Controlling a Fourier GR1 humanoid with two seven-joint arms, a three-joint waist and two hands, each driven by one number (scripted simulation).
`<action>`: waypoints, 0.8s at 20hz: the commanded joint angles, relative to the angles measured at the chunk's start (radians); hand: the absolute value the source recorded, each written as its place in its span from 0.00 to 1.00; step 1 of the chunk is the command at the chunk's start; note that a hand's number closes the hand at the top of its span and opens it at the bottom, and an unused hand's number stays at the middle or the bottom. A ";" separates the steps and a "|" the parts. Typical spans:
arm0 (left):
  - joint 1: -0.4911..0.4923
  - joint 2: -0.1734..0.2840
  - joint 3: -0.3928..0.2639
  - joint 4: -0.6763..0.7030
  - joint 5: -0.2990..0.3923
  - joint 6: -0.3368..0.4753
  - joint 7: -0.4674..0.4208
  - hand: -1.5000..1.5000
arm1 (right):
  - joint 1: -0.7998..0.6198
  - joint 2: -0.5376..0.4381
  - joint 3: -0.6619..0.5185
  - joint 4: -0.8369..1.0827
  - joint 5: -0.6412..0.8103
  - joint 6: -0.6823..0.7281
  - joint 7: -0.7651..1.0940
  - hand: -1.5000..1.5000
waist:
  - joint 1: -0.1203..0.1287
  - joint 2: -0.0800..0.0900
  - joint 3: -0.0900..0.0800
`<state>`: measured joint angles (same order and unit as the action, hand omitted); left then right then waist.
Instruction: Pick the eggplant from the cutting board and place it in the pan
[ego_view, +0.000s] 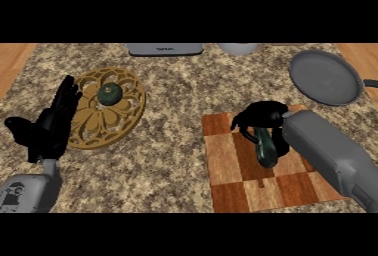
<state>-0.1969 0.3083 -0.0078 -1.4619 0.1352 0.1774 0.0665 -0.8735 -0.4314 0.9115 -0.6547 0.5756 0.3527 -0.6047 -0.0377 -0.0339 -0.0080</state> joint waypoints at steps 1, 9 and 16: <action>-0.007 0.004 0.023 0.008 -0.003 0.027 0.017 0.50 | 0.083 -0.003 -0.147 0.081 -0.084 -0.080 0.285 1.00 | -0.069 0.003 0.007; 0.044 0.005 0.031 -0.001 0.005 0.011 -0.007 0.50 | 0.065 -0.040 -0.343 -0.174 -0.121 -0.457 0.557 1.00 | -0.060 -0.005 0.006; 0.074 0.010 0.033 -0.019 0.011 -0.012 -0.026 0.50 | 0.193 -0.089 -0.415 -0.553 -0.127 -0.575 0.804 1.00 | -0.048 0.000 0.005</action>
<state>-0.1531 0.3277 0.0361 -1.4684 0.1480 0.1764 0.0613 -0.7318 -0.4828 0.5383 -1.0292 0.4470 -0.1572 0.0699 -0.0927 -0.0366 -0.0025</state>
